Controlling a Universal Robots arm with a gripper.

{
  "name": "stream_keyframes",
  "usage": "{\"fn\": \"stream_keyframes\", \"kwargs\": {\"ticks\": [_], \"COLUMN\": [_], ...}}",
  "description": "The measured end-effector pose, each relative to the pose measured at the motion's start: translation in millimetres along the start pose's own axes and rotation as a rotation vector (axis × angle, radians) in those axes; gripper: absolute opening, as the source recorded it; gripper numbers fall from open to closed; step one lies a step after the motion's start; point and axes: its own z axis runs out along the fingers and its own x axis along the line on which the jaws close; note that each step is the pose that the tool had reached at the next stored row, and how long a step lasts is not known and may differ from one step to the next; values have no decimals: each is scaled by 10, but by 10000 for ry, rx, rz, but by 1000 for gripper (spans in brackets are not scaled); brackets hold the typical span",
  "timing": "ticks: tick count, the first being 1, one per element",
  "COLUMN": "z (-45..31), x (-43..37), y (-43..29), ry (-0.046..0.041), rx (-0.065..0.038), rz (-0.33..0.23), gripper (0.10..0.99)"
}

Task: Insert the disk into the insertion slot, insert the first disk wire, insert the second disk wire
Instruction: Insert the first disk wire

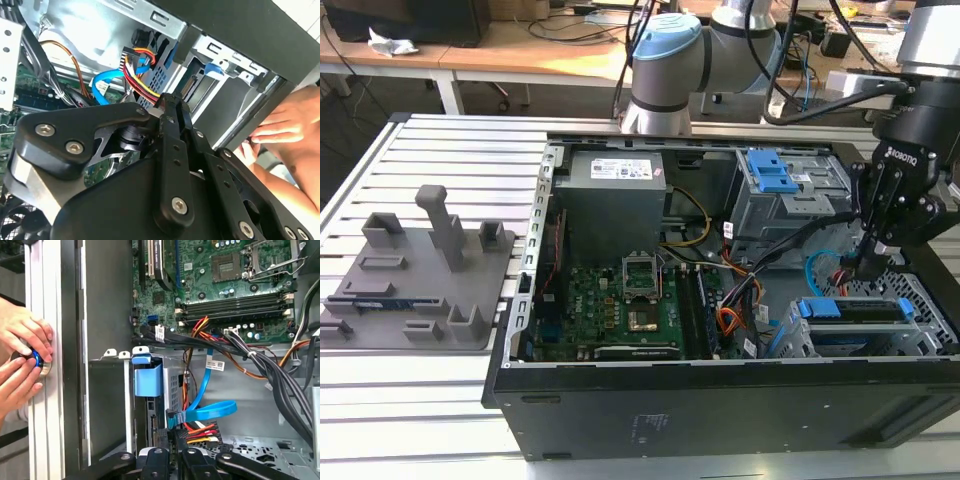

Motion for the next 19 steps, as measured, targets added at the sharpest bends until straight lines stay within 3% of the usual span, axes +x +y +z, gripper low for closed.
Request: {"fn": "stream_keyframes", "kwargs": {"ticks": [1, 6, 9, 14, 16, 19], "z": [1, 12, 17, 51, 54, 34], "x": [11, 47, 71, 222, 286, 327], "y": [-13, -40, -41, -56, -75, -110], "ry": [-84, -961, -1412, -1634, -1861, -2292], "rx": [-13, -62, -83, -147, -178, -195], "rz": [-7, -55, -70, -97, -117, -142], "gripper": [165, 165, 165, 165, 165, 165]}}
